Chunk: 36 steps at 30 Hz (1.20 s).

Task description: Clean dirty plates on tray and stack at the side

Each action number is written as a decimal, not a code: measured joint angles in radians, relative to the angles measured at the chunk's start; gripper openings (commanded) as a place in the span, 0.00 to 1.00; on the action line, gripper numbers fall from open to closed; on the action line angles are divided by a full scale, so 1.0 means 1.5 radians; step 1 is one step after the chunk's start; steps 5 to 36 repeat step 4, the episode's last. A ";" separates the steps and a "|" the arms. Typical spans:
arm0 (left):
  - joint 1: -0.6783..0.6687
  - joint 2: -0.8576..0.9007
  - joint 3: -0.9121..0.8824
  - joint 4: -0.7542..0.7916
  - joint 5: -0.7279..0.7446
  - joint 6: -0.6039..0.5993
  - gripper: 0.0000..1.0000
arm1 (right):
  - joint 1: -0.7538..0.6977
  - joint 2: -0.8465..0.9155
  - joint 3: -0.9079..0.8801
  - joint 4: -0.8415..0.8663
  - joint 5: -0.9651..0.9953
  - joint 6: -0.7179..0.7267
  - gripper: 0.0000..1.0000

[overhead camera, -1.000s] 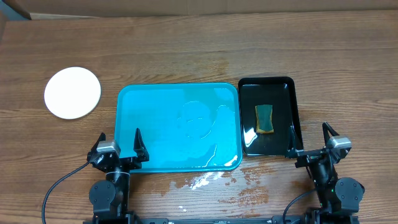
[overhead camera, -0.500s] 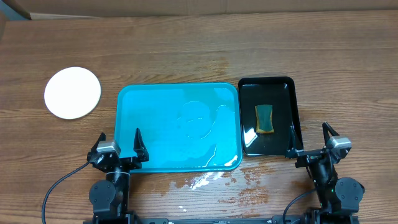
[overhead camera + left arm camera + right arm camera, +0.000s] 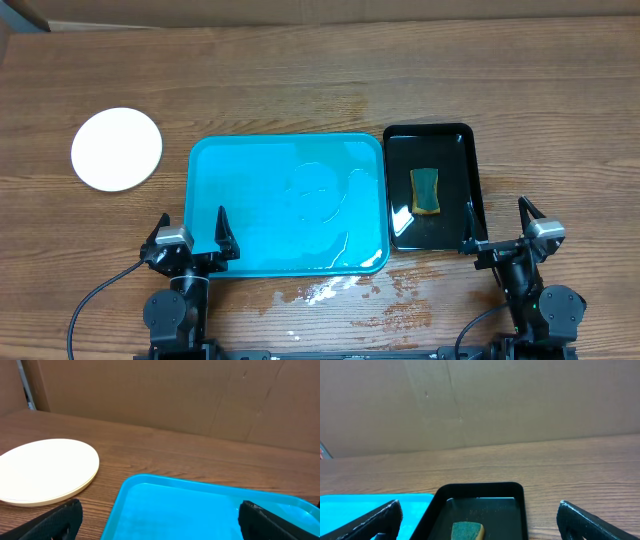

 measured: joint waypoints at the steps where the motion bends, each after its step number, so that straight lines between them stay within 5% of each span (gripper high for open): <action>1: 0.000 0.000 0.000 0.000 0.000 0.000 1.00 | 0.000 0.000 0.000 0.000 0.000 0.000 1.00; 36: 0.000 0.000 0.000 0.000 0.000 0.000 1.00 | 0.000 0.000 0.000 0.000 0.000 0.000 1.00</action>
